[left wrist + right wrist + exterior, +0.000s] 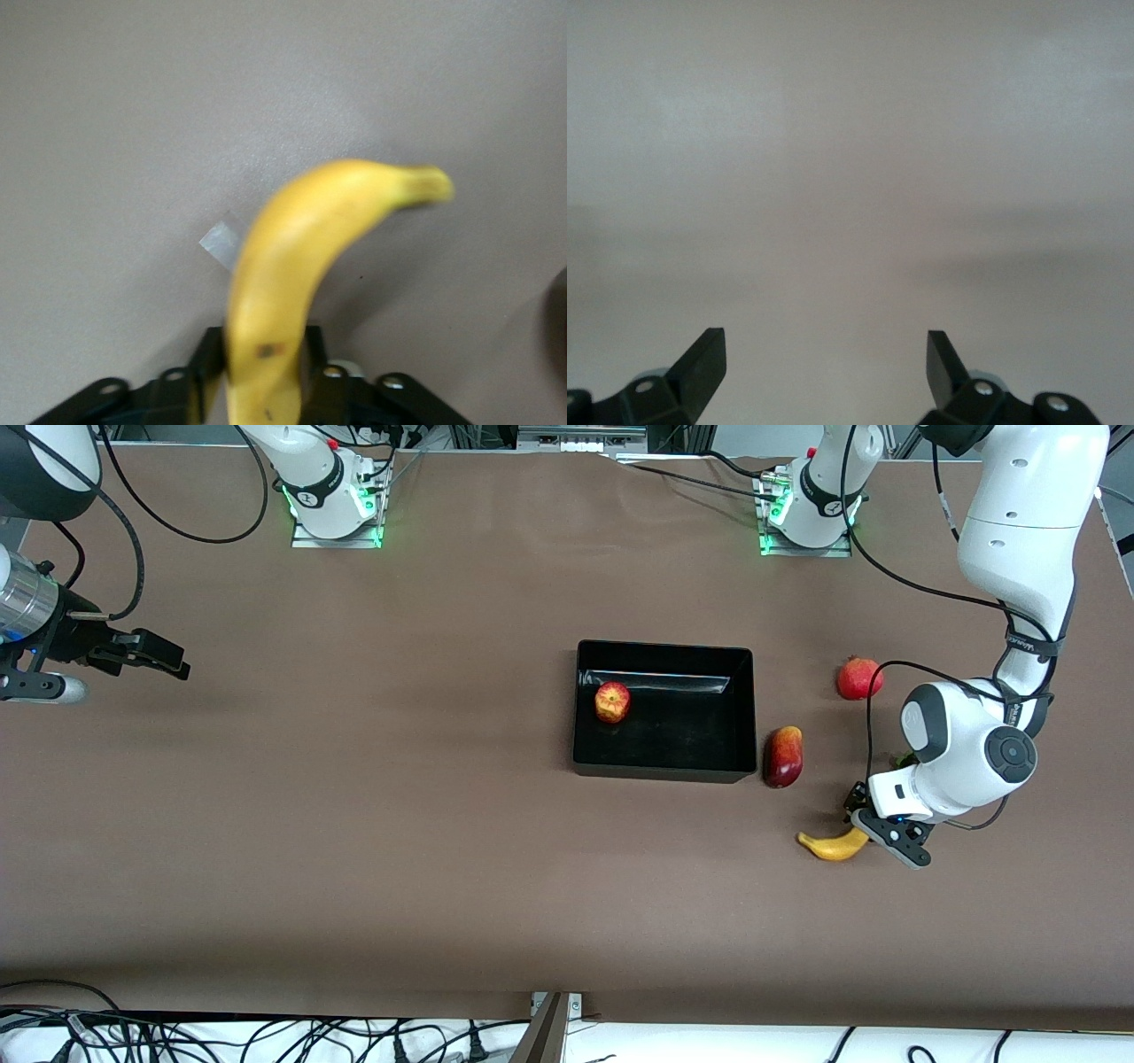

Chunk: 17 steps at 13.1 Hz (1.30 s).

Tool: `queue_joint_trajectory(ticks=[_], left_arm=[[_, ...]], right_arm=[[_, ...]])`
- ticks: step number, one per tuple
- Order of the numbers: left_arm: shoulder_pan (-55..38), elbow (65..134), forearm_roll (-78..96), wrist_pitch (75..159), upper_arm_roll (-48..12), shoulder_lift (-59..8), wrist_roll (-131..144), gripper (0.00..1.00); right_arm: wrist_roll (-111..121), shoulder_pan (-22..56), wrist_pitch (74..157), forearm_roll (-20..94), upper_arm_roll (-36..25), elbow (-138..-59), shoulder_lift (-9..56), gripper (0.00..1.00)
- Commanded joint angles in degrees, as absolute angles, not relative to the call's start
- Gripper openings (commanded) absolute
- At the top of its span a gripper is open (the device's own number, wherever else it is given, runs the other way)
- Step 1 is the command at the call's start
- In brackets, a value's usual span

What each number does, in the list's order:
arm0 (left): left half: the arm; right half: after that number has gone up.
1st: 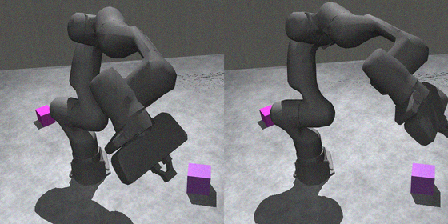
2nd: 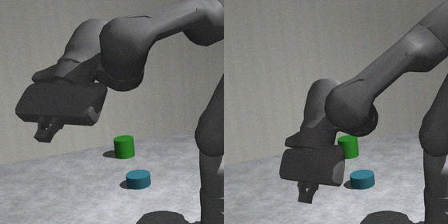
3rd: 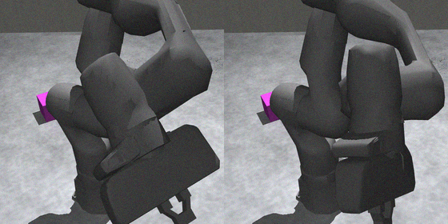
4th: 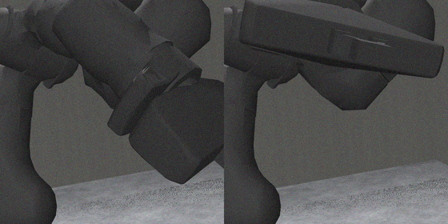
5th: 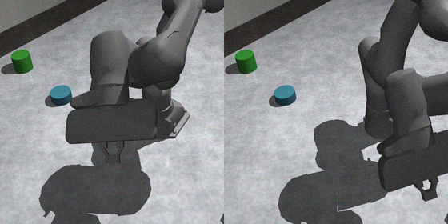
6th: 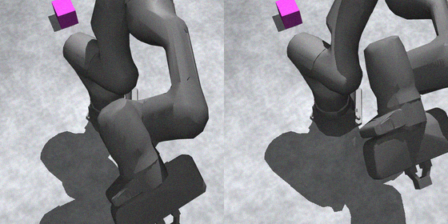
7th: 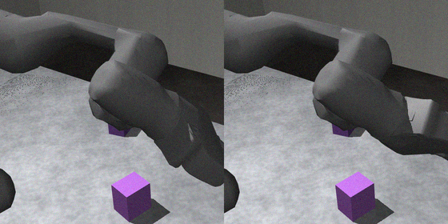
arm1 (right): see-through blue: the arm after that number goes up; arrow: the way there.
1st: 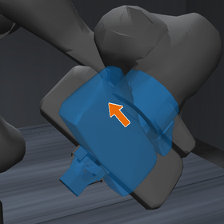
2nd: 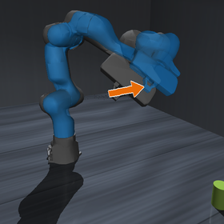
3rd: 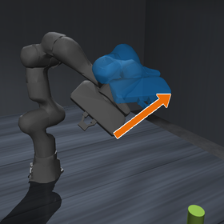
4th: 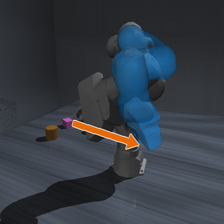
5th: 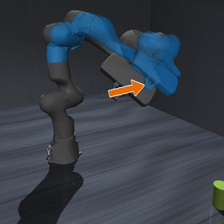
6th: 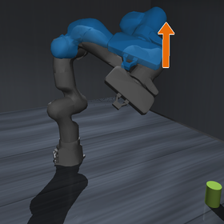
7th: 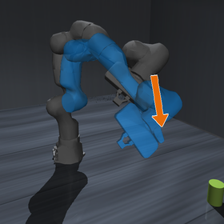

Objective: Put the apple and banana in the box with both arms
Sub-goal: 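Lift the banana with the left gripper and carry it over the box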

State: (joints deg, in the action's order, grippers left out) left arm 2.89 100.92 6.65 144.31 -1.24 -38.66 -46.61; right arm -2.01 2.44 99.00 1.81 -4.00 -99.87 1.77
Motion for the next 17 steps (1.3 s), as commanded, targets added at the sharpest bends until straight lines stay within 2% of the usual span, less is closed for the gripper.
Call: queue_joint_trajectory(ticks=[1,4,7,10,12,14,17], left_arm=[[1.85,99.67,6.15,144.05,-0.26,-39.20,-46.06,0.00],[2.28,100.10,6.68,141.87,-0.26,-35.26,-45.44,0.00],[1.59,100.37,9.65,128.45,-0.70,-26.14,-42.91,0.00],[-3.50,103.26,10.11,119.55,-0.79,-18.66,-30.98,0.00],[-8.85,109.31,10.11,119.53,-1.05,-13.38,-21.15,0.00],[-13.77,112.31,10.02,120.93,-1.58,-12.83,-14.17,0.00],[-19.85,117.58,10.11,128.12,-1.50,-13.36,-7.85,0.00]], right_arm=[[-2.20,2.64,97.82,2.64,-4.04,-98.44,2.37,1.00],[-2.20,2.64,97.91,2.81,-4.04,-98.35,2.37,1.00],[-2.20,2.64,97.91,2.90,-4.04,-98.44,2.37,1.00],[-2.20,2.64,97.91,2.90,-4.04,-98.35,2.37,1.00],[-2.20,2.46,97.82,2.99,-4.13,-98.44,2.46,1.00],[-2.20,2.55,97.91,2.90,-4.04,-98.44,2.46,1.00],[-2.02,2.64,97.91,2.90,-4.13,-98.44,2.46,1.00]])
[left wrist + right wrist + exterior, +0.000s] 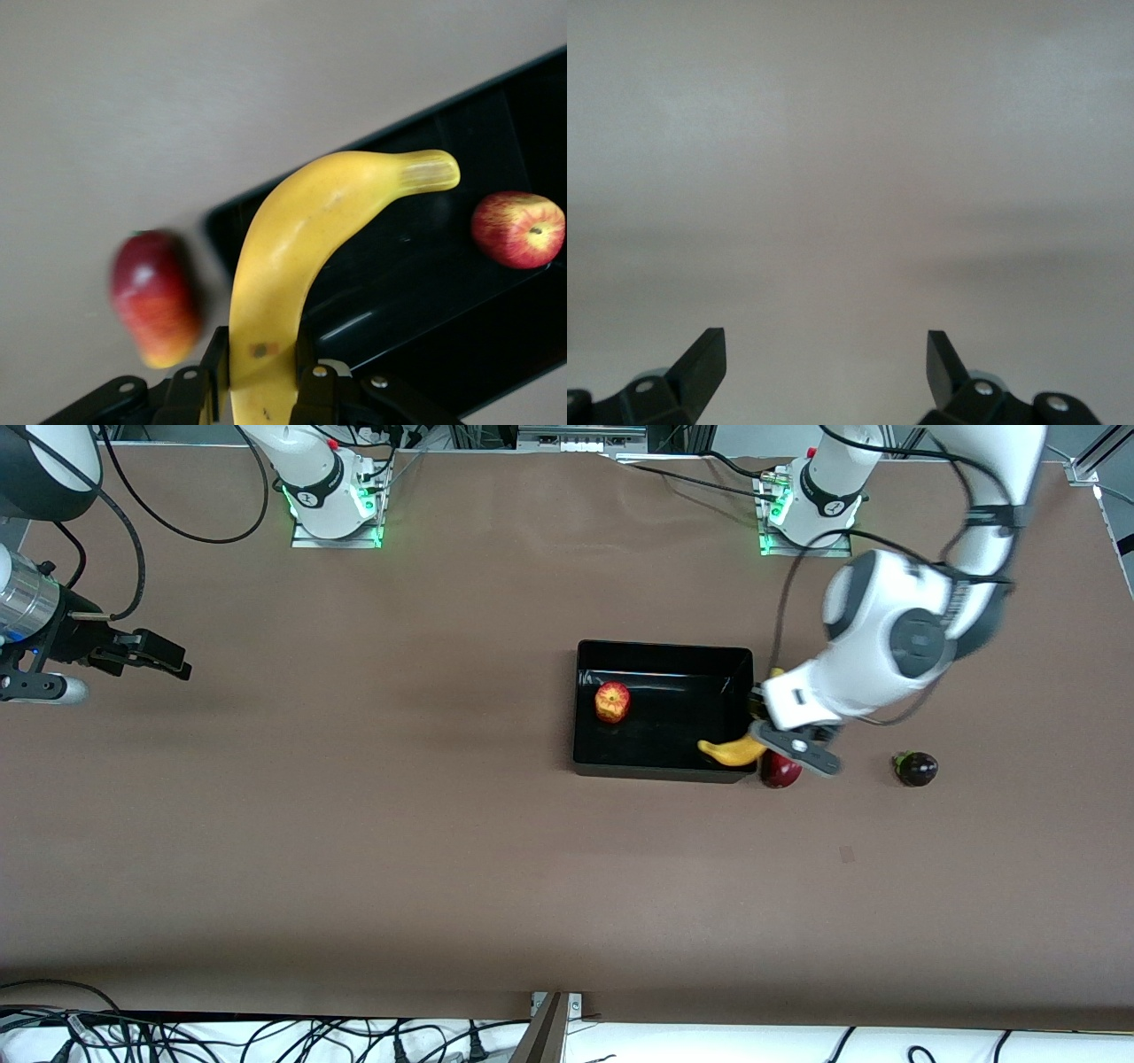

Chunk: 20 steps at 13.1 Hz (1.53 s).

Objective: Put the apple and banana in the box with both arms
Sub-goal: 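Lift the banana with the left gripper and carry it over the box, then lower the banana into the box and open the left gripper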

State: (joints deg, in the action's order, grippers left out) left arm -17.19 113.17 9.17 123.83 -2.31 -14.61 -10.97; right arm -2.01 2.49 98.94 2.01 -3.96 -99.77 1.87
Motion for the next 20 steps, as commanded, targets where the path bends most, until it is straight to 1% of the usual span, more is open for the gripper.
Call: queue_joint_trajectory(ticks=[1,4,6,9,12,13,14,15,18,20], left_arm=[[-20.99,118.73,9.93,130.32,-1.58,-14.14,-6.17,0.00],[-23.20,118.92,9.06,135.95,-1.58,-18.01,-6.06,0.00],[-23.82,118.83,8.97,138.24,-1.49,-20.03,-6.76,0.00],[-23.82,119.00,4.68,138.96,-1.49,-21.44,-6.86,0.00],[-23.82,119.88,4.48,138.96,-1.49,-22.40,-6.94,0.00],[-23.82,119.88,4.57,138.96,-1.49,-22.85,-6.86,0.17],[-23.82,119.88,4.57,138.87,-1.49,-23.20,-6.77,0.53],[-23.82,120.23,5.01,138.87,-1.49,-23.12,-6.07,1.00],[-23.38,119.97,5.36,138.25,-1.49,-19.97,-6.06,1.00],[-21.11,119.54,5.36,136.25,-1.49,-15.23,-6.15,1.00]], right_arm=[[-2.02,2.55,97.82,2.99,-4.13,-98.44,2.46,1.00],[-2.02,2.64,97.82,2.90,-4.13,-98.44,2.64,1.00],[-1.93,2.55,97.82,2.90,-4.13,-98.44,2.64,1.00],[-2.20,2.64,97.82,2.90,-4.04,-98.44,2.72,1.00],[-2.02,2.64,97.91,2.90,-4.04,-98.44,2.72,1.00],[-1.76,2.64,97.91,2.90,-4.04,-98.44,2.72,1.00],[-2.02,2.64,97.91,2.90,-4.04,-98.35,2.72,1.00],[-2.11,2.64,97.91,2.81,-4.04,-98.35,2.72,1.00],[-1.41,2.64,97.91,2.81,-4.04,-98.44,2.72,1.00],[-1.49,2.64,97.91,2.73,-4.04,-98.35,2.72,1.00]])
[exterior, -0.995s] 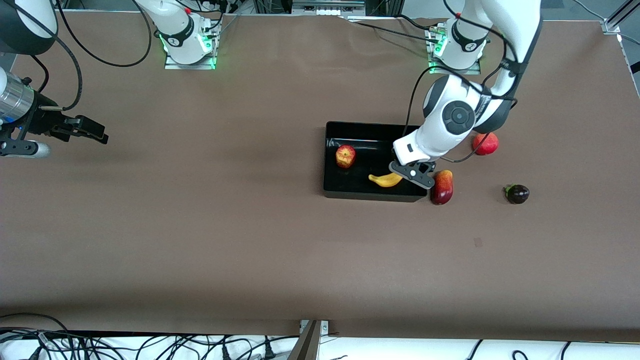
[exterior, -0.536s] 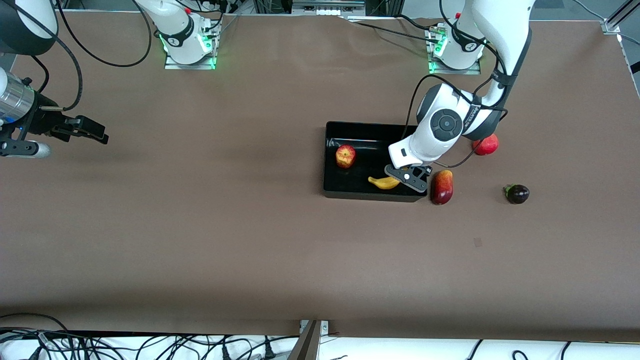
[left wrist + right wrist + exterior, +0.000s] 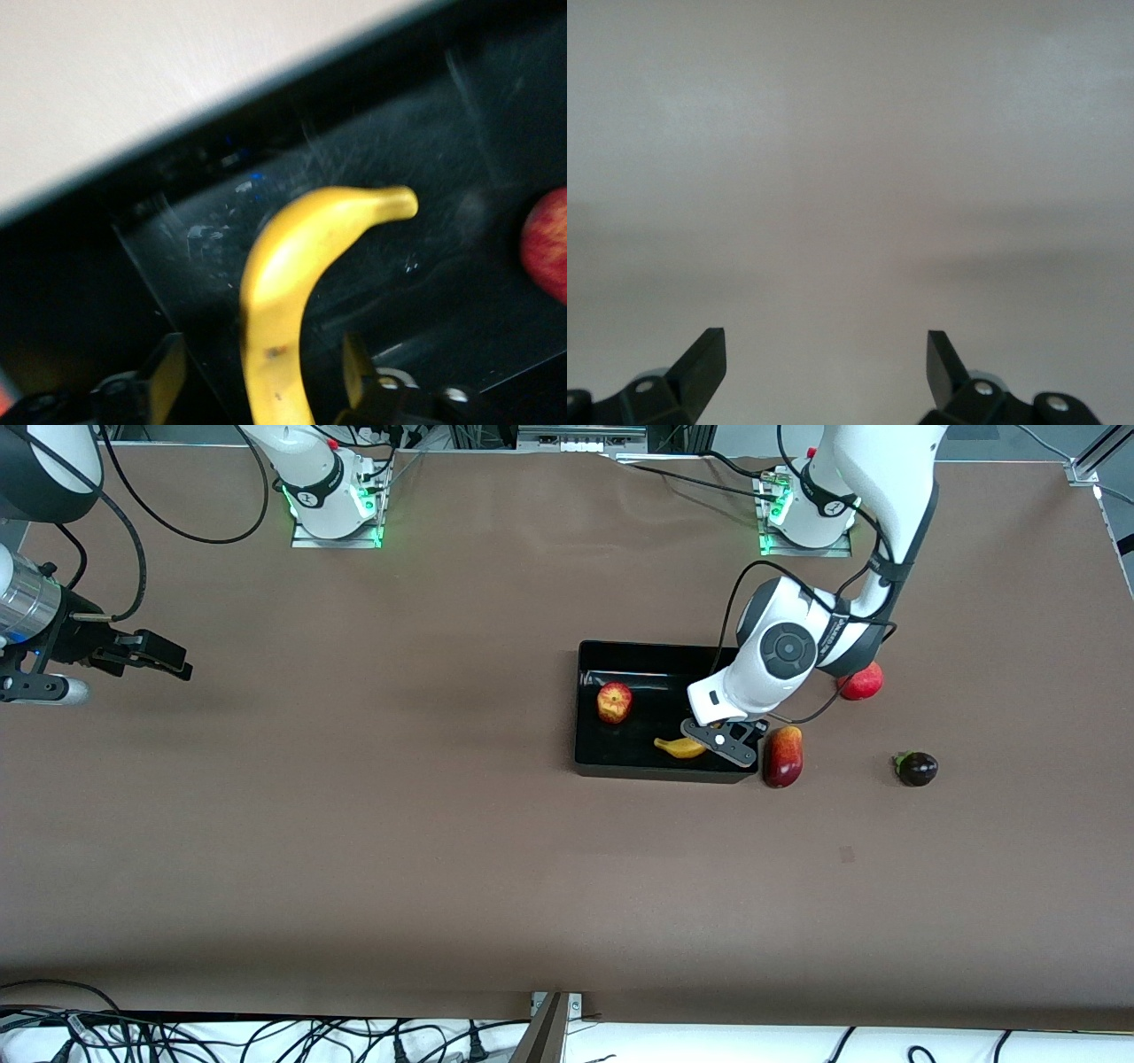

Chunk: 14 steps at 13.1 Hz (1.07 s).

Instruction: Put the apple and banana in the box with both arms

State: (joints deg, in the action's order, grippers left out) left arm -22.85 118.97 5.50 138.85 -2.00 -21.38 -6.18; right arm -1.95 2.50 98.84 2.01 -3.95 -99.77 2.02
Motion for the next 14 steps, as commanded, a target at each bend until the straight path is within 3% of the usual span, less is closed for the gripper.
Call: queue_joint_trajectory(ticks=[1,4,9,10,14], left_arm=[[-19.70,119.36,5.36,133.01,-1.49,-11.81,-5.98,1.00],[-13.73,117.44,5.36,123.27,-1.58,-1.96,-5.89,1.00],[-5.20,99.97,4.48,92.52,-1.14,2.37,-5.89,1.00],[-4.32,96.80,4.40,89.42,-0.88,2.11,-5.89,1.00],[-1.68,95.54,3.16,87.72,-0.97,2.81,-4.22,1.00]], right_arm=[[-1.49,2.64,97.91,2.72,-4.04,-98.35,2.72,1.00],[-1.58,2.64,97.91,2.64,-4.04,-98.44,2.64,1.00],[-1.49,2.55,97.82,2.72,-4.13,-98.44,2.72,1.00],[-1.93,2.55,97.82,2.72,-4.13,-98.44,2.72,1.00],[-2.28,2.64,97.82,2.72,-4.04,-98.44,2.72,1.00]])
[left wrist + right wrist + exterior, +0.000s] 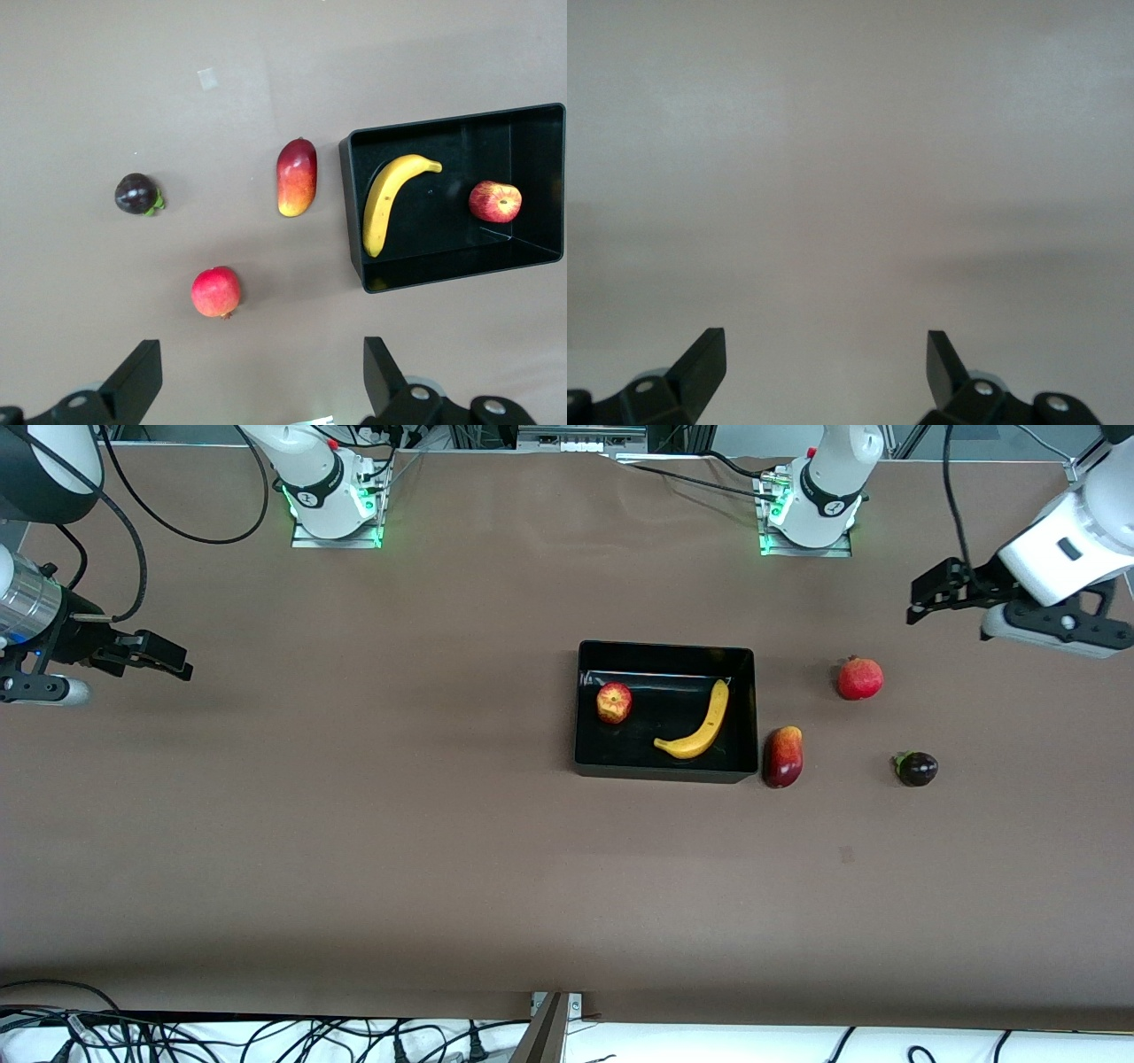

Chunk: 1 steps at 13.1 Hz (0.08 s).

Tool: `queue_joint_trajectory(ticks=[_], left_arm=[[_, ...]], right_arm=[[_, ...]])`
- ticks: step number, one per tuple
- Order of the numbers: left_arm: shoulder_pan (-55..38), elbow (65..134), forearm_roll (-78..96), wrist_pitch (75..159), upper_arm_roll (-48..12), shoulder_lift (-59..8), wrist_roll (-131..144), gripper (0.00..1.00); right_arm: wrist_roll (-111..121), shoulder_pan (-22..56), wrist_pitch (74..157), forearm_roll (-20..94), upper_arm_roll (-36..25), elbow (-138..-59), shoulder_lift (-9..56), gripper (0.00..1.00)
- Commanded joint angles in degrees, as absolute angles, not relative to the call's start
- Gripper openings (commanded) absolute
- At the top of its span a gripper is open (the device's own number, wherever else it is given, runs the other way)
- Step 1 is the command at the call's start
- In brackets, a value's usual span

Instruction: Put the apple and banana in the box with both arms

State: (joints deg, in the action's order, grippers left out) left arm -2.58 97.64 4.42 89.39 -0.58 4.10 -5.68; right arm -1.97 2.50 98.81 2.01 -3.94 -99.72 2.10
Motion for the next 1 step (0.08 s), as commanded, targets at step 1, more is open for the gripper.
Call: queue_joint_trajectory(ticks=[1], left_arm=[[-1.41,95.45,3.16,87.71,-0.97,2.81,-4.13,1.00]], right_arm=[[-2.29,2.64,97.91,2.72,-4.13,-98.44,2.72,1.00]])
